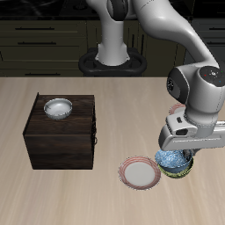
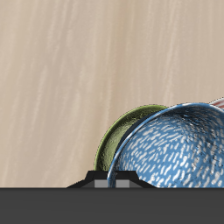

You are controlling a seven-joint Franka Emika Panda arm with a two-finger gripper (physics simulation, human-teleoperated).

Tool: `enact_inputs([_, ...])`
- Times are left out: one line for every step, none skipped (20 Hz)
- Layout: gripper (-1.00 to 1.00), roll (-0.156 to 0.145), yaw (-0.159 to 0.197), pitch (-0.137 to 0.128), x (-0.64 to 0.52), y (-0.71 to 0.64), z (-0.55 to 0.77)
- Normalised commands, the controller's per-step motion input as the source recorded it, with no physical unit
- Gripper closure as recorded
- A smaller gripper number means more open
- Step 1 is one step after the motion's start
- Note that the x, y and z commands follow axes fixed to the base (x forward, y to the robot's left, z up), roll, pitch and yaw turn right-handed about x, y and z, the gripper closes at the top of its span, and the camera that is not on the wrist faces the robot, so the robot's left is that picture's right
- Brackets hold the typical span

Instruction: Stack the blue bowl on the green bowl

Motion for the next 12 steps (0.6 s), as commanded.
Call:
enact_inputs([1.00, 0.000, 0.008, 0.163, 0.02, 0.00, -0.35])
enact_inputs([1.00, 0.013, 0.087, 0.120, -0.06, 0.30, -0.55])
enact_inputs([1.00, 0.025, -0.062, 0.114, -0.18, 0.04, -0.18])
enact_inputs([-1.00, -0.016, 0.000, -0.017, -0.05, 0.10, -0.07])
enact_inputs([-1.00, 0.028, -0.055, 0.086, -0.05, 0.13, -0.13])
enact_inputs([-1.00, 0.043, -0.026, 0.016, -0.15, 0.02, 0.04])
enact_inputs([-1.00, 0.024, 0.026, -0.011, -0.09, 0.04, 0.02])
enact_inputs([-1.00, 0.000, 0.000, 0.000, 0.00, 0.00, 0.00])
enact_inputs([-1.00, 0.039, -0.004, 0.027, -0.11, 0.09, 0.05])
enact_inputs([-1.00, 0.000, 0.000, 0.000, 0.02, 0.04, 0.01])
enact_inputs([-1.00, 0.072, -0.002, -0.034, -0.28, 0.05, 0.19])
enact_inputs([-1.00, 0.024, 0.032, -0.038, -0.13, 0.02, 0.07])
